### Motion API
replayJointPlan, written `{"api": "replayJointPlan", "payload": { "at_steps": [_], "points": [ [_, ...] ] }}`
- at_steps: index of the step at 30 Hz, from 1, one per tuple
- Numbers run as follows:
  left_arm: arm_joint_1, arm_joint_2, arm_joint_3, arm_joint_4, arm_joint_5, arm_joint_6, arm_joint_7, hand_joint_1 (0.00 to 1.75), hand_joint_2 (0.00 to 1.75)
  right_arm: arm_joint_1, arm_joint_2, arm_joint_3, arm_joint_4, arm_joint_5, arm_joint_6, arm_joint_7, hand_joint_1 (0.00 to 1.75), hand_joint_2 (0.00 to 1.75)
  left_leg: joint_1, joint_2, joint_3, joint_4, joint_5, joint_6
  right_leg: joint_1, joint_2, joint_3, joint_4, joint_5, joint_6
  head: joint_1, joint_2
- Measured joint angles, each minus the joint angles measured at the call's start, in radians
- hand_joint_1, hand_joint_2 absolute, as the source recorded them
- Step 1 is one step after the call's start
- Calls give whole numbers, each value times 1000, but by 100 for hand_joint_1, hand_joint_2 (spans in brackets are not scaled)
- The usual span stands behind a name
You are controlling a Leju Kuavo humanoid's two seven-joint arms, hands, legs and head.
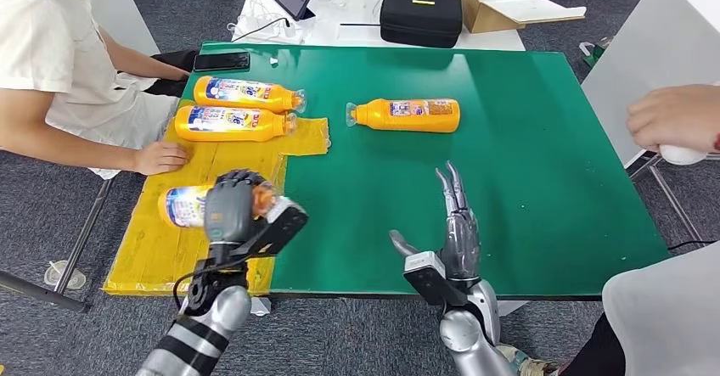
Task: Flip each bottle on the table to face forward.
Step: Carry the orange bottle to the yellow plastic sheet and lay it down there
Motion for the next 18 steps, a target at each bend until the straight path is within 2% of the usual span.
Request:
{"api": "replayJointPlan", "payload": {
  "at_steps": [7, 17, 18],
  "points": [
    [-163, -39, -67, 291, -121, -192, 90, 175, 175, -46, 24, -12, 72, -28, 35, -18, 0, 175, 0, 0, 0, 0, 1, 0, 0, 0, 0, 0, 1, 1, 0, 0],
    [-260, -64, -119, 498, -155, -282, 113, 174, 175, -81, 44, -25, 163, -49, 47, -39, 0, 175, 0, 0, -1, 0, 1, 0, 0, 0, -1, 1, 1, 1, 0, 0],
    [-264, -66, -120, 509, -151, -294, 113, 165, 175, -82, 46, -25, 170, -53, 48, -42, 0, 175, 0, 0, -1, 0, 1, 0, 0, 0, -1, 2, 1, 1, 0, 0]
  ]
}}
